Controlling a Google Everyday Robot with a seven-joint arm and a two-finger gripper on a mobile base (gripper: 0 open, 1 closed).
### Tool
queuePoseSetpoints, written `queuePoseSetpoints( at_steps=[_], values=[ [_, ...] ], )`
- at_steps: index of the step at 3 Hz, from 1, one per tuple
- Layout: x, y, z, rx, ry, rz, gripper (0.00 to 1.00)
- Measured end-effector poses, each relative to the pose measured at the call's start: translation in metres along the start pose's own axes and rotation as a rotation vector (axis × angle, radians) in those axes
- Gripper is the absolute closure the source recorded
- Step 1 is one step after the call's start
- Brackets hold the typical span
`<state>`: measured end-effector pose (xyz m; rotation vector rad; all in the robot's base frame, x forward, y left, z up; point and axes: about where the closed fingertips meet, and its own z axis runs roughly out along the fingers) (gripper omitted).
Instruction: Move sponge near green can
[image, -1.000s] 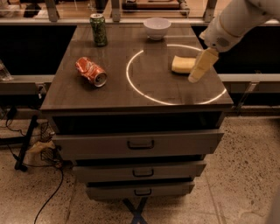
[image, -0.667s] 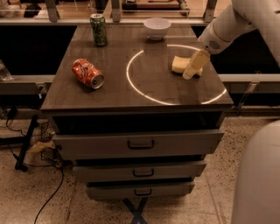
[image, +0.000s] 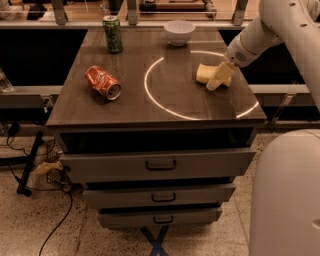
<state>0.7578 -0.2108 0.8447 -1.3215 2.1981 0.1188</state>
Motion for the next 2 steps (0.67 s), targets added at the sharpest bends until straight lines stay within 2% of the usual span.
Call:
queuePoseSetpoints(
  at_steps=[1,2],
  values=[
    [0.0054,0.0022,0.0053,-0.019,0.009,0.026,0.41],
    [0.0036,0.0046,0.0038,-0.027,0.006,0.027,0.73]
  ],
)
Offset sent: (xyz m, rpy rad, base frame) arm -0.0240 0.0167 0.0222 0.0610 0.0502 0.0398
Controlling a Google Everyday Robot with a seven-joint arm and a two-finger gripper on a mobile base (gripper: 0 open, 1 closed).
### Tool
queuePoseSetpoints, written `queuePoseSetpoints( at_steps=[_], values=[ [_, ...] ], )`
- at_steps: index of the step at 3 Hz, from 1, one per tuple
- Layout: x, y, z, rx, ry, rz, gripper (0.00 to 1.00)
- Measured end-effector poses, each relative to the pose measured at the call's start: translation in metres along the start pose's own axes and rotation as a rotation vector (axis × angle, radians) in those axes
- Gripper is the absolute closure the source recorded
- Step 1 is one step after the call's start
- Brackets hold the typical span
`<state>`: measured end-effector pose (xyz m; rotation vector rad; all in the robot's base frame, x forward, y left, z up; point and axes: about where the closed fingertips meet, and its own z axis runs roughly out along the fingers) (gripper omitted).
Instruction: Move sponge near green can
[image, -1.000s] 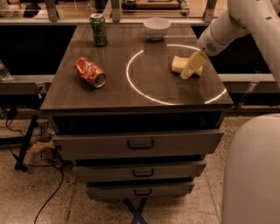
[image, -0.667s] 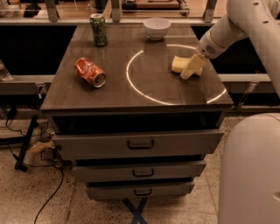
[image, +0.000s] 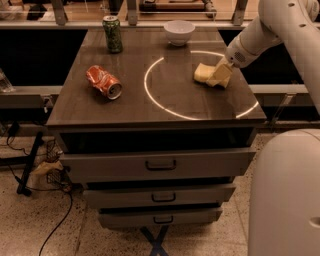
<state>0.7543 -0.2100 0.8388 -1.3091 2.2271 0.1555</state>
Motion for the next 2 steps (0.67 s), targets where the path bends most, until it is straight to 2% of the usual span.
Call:
queuePoseSetpoints(
  at_steps=[1,2],
  values=[
    [-0.0002,0.0000,-0.0002,0.000,0.000,0.000,0.96],
    [-0.0002,0.0006,0.0024,-0.004,0.001,0.000,1.00]
  ],
)
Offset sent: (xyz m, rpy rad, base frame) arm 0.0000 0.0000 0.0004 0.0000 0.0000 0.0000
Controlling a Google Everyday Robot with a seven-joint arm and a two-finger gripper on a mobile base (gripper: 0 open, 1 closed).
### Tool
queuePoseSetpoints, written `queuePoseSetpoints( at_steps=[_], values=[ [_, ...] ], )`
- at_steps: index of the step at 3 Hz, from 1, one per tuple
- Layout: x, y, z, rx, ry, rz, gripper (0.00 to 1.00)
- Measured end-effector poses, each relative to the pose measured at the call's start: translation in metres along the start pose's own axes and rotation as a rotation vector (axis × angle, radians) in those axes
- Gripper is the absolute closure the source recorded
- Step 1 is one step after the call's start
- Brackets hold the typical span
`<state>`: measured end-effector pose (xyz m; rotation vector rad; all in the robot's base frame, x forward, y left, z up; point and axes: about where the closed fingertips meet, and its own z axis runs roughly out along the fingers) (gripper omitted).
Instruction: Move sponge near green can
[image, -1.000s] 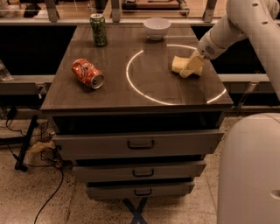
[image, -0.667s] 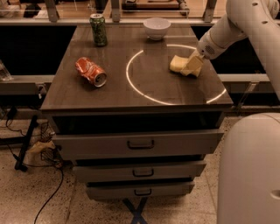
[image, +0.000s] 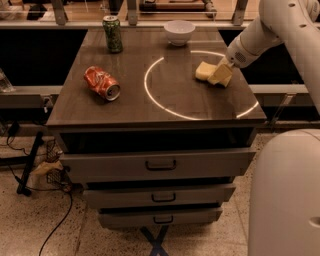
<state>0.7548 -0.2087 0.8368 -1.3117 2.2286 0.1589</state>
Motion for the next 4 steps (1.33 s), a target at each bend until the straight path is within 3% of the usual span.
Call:
queuePoseSetpoints(
  at_steps=[3,4],
  values=[
    [-0.001,0.000,-0.002,0.000,0.000,0.000,1.00],
    [-0.032,0.016,-0.037,0.023,-0.039,-0.040,0.96]
  ],
)
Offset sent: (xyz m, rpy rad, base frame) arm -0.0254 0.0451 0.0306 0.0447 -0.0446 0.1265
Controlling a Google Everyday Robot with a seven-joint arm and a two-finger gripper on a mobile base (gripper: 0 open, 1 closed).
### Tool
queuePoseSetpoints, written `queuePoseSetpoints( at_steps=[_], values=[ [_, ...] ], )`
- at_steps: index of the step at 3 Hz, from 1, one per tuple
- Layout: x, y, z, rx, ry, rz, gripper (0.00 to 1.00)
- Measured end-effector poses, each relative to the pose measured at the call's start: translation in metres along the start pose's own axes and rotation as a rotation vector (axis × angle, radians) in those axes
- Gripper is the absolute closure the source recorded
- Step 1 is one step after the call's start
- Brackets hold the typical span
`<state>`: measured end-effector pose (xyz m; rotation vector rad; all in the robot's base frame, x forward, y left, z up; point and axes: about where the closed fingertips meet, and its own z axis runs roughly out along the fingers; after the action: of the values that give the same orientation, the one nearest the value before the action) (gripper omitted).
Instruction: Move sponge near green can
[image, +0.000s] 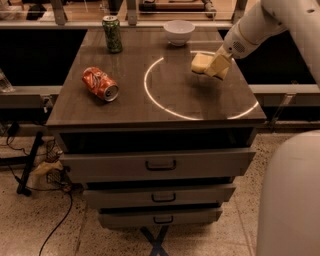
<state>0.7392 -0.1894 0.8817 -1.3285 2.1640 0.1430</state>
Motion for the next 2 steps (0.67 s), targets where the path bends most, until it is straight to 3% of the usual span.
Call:
queuePoseSetpoints(
  at_steps=[1,2],
  values=[
    [0.0040,-0.0006,0.0087,-0.009,0.006,0.005,0.76],
    [0.0039,0.0005,0.0126,-0.014,0.007,0.004,0.89]
  ],
)
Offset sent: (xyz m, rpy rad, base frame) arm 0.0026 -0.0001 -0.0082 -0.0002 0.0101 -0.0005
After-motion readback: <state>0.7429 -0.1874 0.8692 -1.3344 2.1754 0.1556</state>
